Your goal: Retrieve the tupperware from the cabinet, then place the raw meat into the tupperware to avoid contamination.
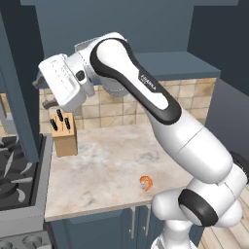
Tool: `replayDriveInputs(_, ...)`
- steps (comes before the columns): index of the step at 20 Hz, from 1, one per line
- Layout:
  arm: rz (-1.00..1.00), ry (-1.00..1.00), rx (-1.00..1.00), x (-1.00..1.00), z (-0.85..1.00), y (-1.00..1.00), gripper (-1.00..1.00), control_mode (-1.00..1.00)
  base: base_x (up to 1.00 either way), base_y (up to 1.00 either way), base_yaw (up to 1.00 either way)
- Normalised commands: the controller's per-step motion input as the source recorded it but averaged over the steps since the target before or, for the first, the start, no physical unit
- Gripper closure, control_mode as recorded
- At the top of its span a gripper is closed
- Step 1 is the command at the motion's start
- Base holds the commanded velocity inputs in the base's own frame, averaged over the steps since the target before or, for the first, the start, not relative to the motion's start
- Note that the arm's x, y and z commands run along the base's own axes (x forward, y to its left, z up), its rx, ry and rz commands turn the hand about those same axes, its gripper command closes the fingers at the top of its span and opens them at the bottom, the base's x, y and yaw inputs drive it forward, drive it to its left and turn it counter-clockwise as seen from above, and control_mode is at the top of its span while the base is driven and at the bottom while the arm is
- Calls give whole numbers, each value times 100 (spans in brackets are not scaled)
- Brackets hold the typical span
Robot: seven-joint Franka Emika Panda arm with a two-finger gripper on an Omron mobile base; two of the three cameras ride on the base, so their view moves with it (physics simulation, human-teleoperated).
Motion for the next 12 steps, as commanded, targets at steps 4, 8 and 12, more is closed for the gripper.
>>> replayDriveInputs(4, 0, -1, -3, 0, -2, -6, -100, -100, 0, 0, 0)
replayDriveInputs(8, -3, -12, -9, -1, 18, -33, -100, -100, 0, 0, 0)
replayDriveInputs(12, -5, -15, -16, 0, 22, -54, -100, -100, 0, 0, 0)
